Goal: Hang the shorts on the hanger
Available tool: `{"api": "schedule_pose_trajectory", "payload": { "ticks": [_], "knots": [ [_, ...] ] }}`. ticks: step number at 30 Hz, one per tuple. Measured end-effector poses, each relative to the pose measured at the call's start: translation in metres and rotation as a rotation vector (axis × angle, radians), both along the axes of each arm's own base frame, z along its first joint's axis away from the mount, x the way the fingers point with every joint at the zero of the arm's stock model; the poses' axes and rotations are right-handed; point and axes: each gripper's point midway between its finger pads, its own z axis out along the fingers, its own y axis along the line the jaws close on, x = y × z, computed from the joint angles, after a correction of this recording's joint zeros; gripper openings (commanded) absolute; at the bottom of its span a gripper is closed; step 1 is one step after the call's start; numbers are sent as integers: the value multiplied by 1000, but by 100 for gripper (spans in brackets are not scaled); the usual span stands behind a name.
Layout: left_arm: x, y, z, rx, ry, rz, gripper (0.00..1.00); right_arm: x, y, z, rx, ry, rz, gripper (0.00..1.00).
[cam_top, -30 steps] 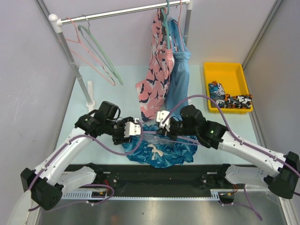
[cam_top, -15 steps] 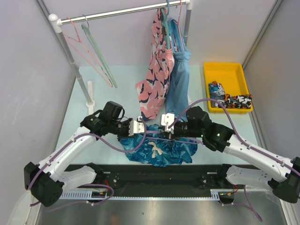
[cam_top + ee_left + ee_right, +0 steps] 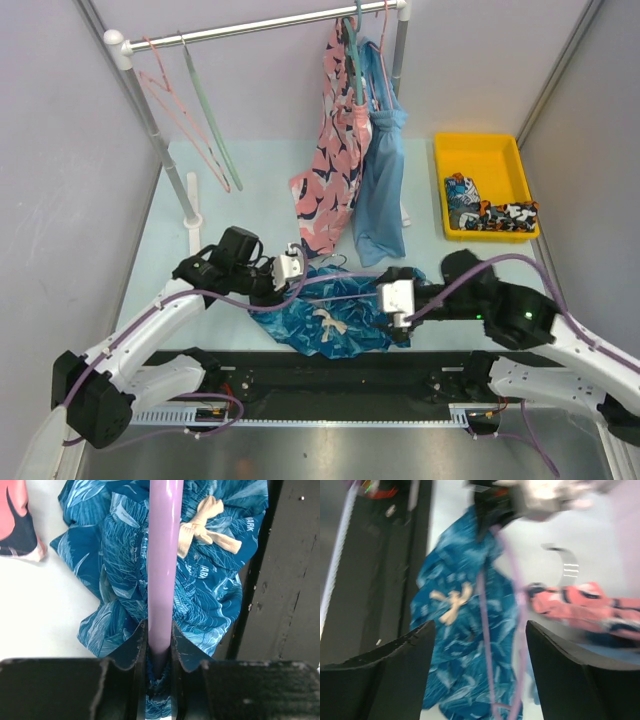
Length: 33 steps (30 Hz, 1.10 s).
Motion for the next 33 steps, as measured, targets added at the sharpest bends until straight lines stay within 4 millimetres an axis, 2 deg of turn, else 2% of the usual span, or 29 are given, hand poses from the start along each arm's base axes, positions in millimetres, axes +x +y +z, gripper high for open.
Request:
{"api": "schedule_pose_trajectory", "payload": {
  "ticks": [1, 5, 6, 9, 11, 14, 19, 22, 25, 29, 30, 33],
  "knots": [
    [1, 1, 0, -2, 8, 14, 0, -6, 5, -12, -54, 13, 39, 69],
    [4, 0, 2, -3, 39, 49, 0, -24, 26, -67, -271, 53, 170, 68],
    [6, 0, 5, -6, 46, 59, 0, -27, 32, -86, -334, 54, 204, 69],
    [11, -3, 15, -21, 47, 80, 0, -24, 29, -122, -464, 34, 238, 74],
    [14, -4, 21, -35, 42, 89, 0, -18, 29, -135, -518, 6, 251, 77],
    [15, -5, 25, -43, 43, 99, 0, -12, 33, -150, -578, -29, 273, 77],
    [15, -3, 24, -41, 54, 112, 0, 2, 27, -190, -745, -38, 289, 66],
    [14, 1, 24, -39, 59, 123, 0, 19, 8, -205, -824, 2, 235, 64],
    [14, 5, 28, -52, 57, 137, 0, 36, -15, -210, -865, 36, 163, 58],
    [15, 7, 31, -66, 57, 143, 0, 43, -42, -207, -883, 38, 113, 47],
    [15, 8, 31, -69, 59, 145, 0, 44, -49, -204, -879, 34, 103, 41],
    [16, 8, 31, -77, 62, 145, 0, 50, -64, -200, -873, 20, 79, 38]
  ]
}}
